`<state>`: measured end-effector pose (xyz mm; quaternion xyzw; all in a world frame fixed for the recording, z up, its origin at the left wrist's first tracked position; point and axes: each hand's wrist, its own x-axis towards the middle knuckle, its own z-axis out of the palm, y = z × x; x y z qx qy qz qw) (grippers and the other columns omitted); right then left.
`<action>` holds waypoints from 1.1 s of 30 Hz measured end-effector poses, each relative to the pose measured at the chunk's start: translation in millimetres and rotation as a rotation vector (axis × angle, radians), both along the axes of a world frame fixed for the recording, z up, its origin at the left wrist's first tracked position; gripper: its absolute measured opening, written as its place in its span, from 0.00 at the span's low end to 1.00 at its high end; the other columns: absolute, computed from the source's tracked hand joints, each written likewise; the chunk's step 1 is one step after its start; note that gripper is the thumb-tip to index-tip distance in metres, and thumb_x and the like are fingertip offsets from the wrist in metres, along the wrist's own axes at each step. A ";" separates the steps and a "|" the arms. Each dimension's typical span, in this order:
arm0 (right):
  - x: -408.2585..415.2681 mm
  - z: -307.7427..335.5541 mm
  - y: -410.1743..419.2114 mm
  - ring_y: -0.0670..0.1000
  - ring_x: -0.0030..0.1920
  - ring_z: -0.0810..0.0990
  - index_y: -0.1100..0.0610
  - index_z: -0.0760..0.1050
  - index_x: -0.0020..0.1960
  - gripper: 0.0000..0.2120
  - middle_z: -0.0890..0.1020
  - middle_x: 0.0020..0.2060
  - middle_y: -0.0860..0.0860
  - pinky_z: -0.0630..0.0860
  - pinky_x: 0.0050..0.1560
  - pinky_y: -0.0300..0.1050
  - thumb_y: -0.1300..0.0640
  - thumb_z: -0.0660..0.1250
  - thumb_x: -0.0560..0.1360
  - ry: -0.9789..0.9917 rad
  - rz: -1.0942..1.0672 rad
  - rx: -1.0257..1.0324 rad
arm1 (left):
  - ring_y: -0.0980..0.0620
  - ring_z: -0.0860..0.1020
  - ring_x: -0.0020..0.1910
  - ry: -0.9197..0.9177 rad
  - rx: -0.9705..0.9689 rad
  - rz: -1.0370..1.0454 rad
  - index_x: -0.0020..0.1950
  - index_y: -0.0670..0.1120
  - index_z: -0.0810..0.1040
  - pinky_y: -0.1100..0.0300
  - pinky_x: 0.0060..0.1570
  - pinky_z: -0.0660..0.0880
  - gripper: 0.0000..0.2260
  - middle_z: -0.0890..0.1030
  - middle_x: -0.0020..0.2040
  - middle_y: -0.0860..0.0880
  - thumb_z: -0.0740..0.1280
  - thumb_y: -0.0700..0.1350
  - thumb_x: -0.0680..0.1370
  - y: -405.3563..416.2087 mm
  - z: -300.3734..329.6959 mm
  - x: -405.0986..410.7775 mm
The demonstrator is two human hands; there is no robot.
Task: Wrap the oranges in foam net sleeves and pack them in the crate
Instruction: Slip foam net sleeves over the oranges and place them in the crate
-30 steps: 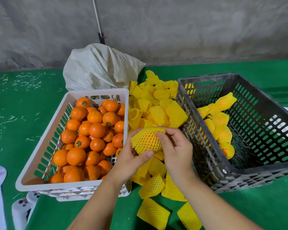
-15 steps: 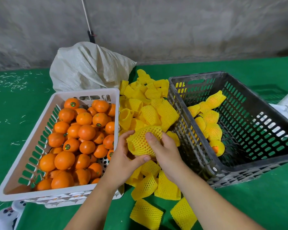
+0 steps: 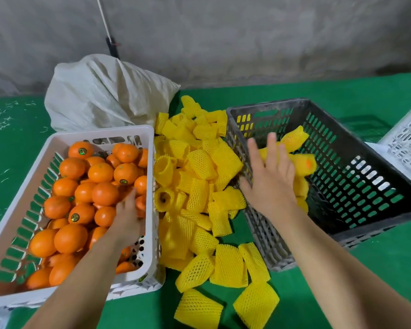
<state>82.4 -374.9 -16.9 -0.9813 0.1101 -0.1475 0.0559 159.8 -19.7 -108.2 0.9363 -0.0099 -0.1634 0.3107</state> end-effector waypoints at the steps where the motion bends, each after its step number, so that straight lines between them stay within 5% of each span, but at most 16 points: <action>1: 0.8 -3.7 3.4 0.64 0.81 0.42 0.45 0.38 0.83 0.46 0.33 0.81 0.55 0.53 0.76 0.66 0.40 0.66 0.77 0.007 0.082 -0.125 | 0.36 0.50 0.83 0.082 0.066 -0.036 0.86 0.57 0.46 0.34 0.78 0.58 0.38 0.47 0.85 0.43 0.67 0.51 0.84 -4.1 -7.5 1.6; 3: 5.2 -11.6 8.3 0.62 0.81 0.41 0.45 0.40 0.83 0.45 0.31 0.80 0.55 0.51 0.77 0.63 0.41 0.65 0.77 0.097 0.147 -0.258 | 0.36 0.48 0.83 0.117 0.165 -0.032 0.85 0.59 0.44 0.35 0.79 0.57 0.34 0.42 0.84 0.44 0.62 0.53 0.86 -10.3 -15.9 5.6; 6: 15.6 -18.8 18.5 0.61 0.81 0.38 0.44 0.46 0.83 0.39 0.34 0.81 0.56 0.46 0.78 0.61 0.39 0.61 0.79 0.212 0.144 -0.293 | 0.34 0.62 0.77 0.096 0.294 -0.031 0.85 0.58 0.46 0.40 0.73 0.70 0.36 0.49 0.79 0.41 0.65 0.50 0.85 -9.1 -14.8 12.8; 9: 25.7 -23.2 38.9 0.61 0.81 0.37 0.41 0.56 0.80 0.31 0.36 0.81 0.54 0.47 0.77 0.63 0.40 0.62 0.79 0.336 0.242 -0.091 | 0.37 0.75 0.65 0.075 0.341 0.006 0.83 0.55 0.53 0.45 0.64 0.78 0.35 0.54 0.76 0.42 0.69 0.43 0.82 -4.8 -6.7 13.1; 12: 32.0 -40.2 64.6 0.59 0.80 0.35 0.40 0.69 0.72 0.20 0.36 0.82 0.51 0.46 0.77 0.64 0.44 0.64 0.80 0.503 0.376 0.035 | 0.38 0.80 0.56 -0.099 0.251 0.027 0.73 0.48 0.62 0.44 0.51 0.80 0.24 0.65 0.73 0.42 0.70 0.42 0.81 -8.0 -1.2 8.6; 14: 35.6 -50.2 78.0 0.58 0.80 0.35 0.40 0.74 0.67 0.15 0.37 0.82 0.50 0.45 0.77 0.63 0.46 0.65 0.80 0.598 0.435 0.118 | 0.39 0.81 0.54 -0.117 0.270 0.012 0.75 0.49 0.61 0.47 0.46 0.79 0.26 0.70 0.70 0.43 0.70 0.44 0.82 -8.8 0.0 6.2; 16: 39.3 -55.7 87.9 0.58 0.81 0.36 0.40 0.76 0.65 0.14 0.38 0.82 0.50 0.44 0.77 0.63 0.46 0.66 0.80 0.687 0.446 0.211 | 0.37 0.81 0.57 -0.068 0.279 0.030 0.82 0.52 0.58 0.49 0.47 0.78 0.31 0.66 0.73 0.42 0.69 0.46 0.83 -9.6 3.5 3.0; 20: 41.7 -61.5 104.4 0.58 0.80 0.37 0.39 0.76 0.67 0.16 0.40 0.83 0.50 0.45 0.77 0.60 0.46 0.66 0.79 0.730 0.482 0.241 | 0.39 0.80 0.48 -0.093 0.368 0.052 0.77 0.51 0.62 0.48 0.45 0.82 0.28 0.62 0.71 0.41 0.71 0.44 0.81 -13.2 9.2 -0.3; 24: 40.5 -64.6 126.2 0.54 0.80 0.40 0.39 0.79 0.61 0.12 0.46 0.83 0.49 0.45 0.77 0.60 0.47 0.67 0.78 0.622 0.491 0.406 | 0.40 0.77 0.49 -0.212 0.113 0.222 0.75 0.49 0.64 0.54 0.37 0.72 0.29 0.66 0.71 0.42 0.75 0.49 0.79 -11.5 19.0 -3.4; 27: 47.5 -58.5 144.5 0.53 0.79 0.47 0.36 0.80 0.56 0.10 0.55 0.82 0.45 0.47 0.78 0.58 0.49 0.67 0.77 0.528 0.311 0.698 | 0.42 0.74 0.63 -0.323 -0.164 0.390 0.77 0.48 0.64 0.53 0.50 0.72 0.33 0.67 0.73 0.42 0.77 0.49 0.78 -7.4 29.4 -9.2; 30: 55.4 -54.3 150.6 0.54 0.80 0.48 0.40 0.67 0.76 0.25 0.53 0.81 0.39 0.50 0.80 0.54 0.48 0.63 0.80 0.706 0.335 0.739 | 0.49 0.74 0.65 -0.408 -0.447 0.496 0.76 0.51 0.67 0.52 0.59 0.74 0.32 0.72 0.70 0.49 0.78 0.51 0.76 -7.1 50.0 -20.9; 33: 50.8 -49.5 150.2 0.53 0.77 0.54 0.46 0.64 0.79 0.26 0.58 0.80 0.39 0.53 0.78 0.55 0.49 0.61 0.82 0.567 0.368 0.598 | 0.51 0.82 0.57 -0.358 -0.741 0.474 0.70 0.59 0.71 0.53 0.52 0.82 0.27 0.79 0.62 0.53 0.79 0.54 0.74 -16.0 77.2 -42.7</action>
